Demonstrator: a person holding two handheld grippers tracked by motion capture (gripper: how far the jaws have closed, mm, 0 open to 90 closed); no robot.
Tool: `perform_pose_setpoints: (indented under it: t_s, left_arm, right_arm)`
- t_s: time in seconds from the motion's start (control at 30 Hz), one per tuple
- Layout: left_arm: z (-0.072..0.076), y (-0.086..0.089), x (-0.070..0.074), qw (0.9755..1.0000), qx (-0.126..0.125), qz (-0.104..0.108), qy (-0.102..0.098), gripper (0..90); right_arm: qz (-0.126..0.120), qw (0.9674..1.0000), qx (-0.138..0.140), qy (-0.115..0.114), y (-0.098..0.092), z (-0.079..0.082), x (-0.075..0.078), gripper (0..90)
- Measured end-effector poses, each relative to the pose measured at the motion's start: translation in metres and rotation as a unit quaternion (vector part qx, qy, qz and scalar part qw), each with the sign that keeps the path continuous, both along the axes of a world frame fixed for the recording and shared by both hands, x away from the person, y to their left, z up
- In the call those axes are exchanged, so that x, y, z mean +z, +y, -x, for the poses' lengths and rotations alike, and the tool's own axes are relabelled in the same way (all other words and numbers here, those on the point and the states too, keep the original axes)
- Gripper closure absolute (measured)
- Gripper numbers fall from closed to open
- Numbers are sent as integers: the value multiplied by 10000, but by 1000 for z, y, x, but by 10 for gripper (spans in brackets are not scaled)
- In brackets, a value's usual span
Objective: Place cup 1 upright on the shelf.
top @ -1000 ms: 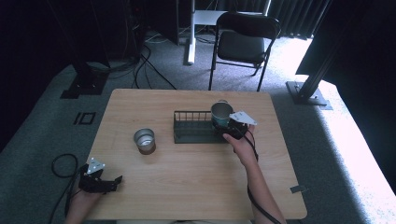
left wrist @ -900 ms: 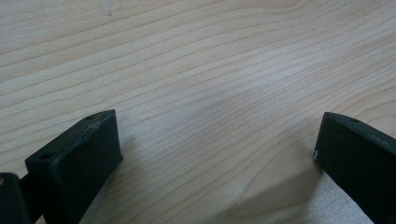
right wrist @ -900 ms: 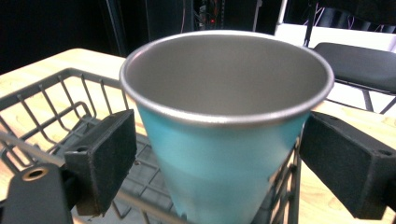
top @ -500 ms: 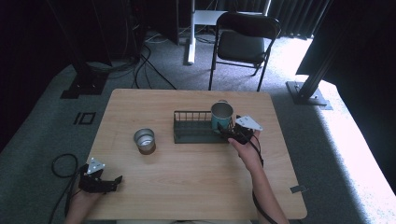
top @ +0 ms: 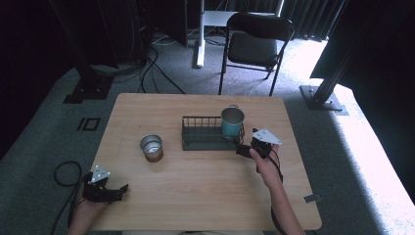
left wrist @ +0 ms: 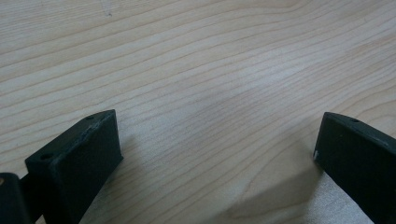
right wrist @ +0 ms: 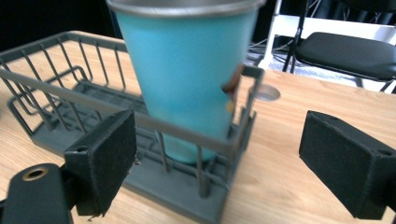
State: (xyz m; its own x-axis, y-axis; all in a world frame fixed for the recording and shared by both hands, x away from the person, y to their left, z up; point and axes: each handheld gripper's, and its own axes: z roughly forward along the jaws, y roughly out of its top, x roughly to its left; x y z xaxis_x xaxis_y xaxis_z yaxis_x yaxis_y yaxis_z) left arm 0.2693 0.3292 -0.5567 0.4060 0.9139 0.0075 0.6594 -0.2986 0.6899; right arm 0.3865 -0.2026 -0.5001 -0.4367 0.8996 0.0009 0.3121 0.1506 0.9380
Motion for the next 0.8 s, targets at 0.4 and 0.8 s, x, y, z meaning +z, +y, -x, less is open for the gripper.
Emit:
perform_pose_setpoints:
  t_s: [0.4,0.8]
  left_arm:
    - [0,0,0,10000,0,-1,1,12]
    - [0,0,0,10000,4,0,1,12]
  right_arm:
    - [80,9993,-161,336,-24,15,-18,110]
    - [157,9977,-59,655,-48,40,-31,111]
